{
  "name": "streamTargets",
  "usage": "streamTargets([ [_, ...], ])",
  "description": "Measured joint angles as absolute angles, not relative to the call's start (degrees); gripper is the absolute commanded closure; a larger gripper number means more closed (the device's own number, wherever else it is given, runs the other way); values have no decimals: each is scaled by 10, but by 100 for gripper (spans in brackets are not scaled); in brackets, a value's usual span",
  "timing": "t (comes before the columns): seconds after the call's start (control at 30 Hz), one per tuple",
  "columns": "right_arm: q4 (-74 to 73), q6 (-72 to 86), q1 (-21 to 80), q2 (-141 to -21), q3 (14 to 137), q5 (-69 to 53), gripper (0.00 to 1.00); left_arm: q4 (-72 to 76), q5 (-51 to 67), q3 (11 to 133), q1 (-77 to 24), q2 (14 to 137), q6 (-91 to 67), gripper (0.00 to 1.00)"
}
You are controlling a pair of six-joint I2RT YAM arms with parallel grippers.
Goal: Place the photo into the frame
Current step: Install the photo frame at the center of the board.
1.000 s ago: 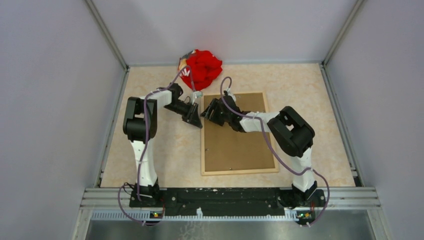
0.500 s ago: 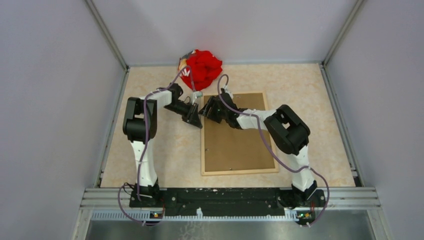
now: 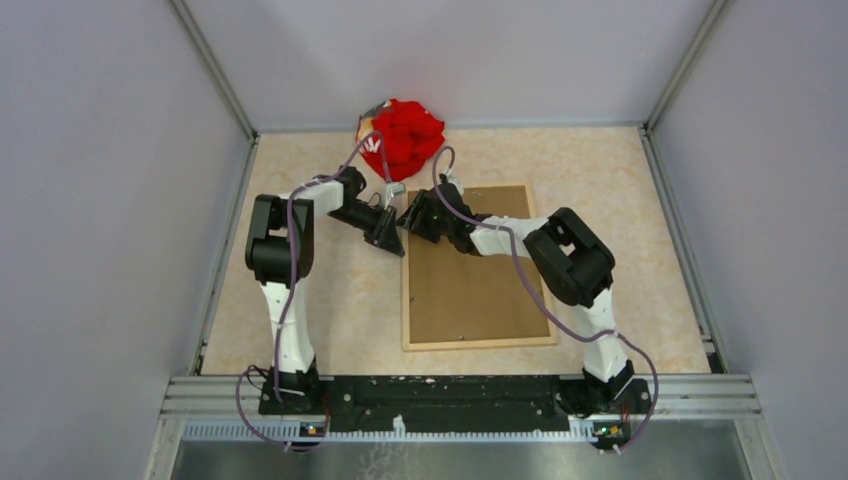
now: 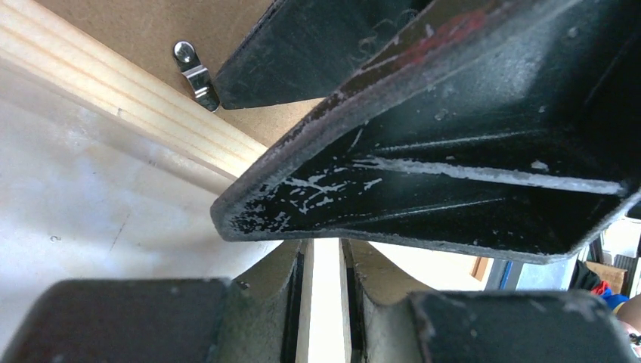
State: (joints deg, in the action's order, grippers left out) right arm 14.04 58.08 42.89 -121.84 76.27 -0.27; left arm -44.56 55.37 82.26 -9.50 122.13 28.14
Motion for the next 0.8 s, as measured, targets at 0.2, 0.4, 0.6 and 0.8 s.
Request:
streamTargets([
  [0.2, 136, 580, 429, -1223, 772, -3, 48, -446, 554, 822, -95, 1221, 284, 78],
  [0.4, 135, 581, 429, -1224, 773, -3, 48, -444, 554, 820, -95, 1220, 285, 78],
  [0.6, 135, 580, 427, -1224, 773, -11, 41, -443, 554, 820, -95, 1220, 287, 77],
  [0.8, 125, 564, 409, -1186, 742, -50, 23, -453, 550, 820, -96, 1214, 307, 72],
])
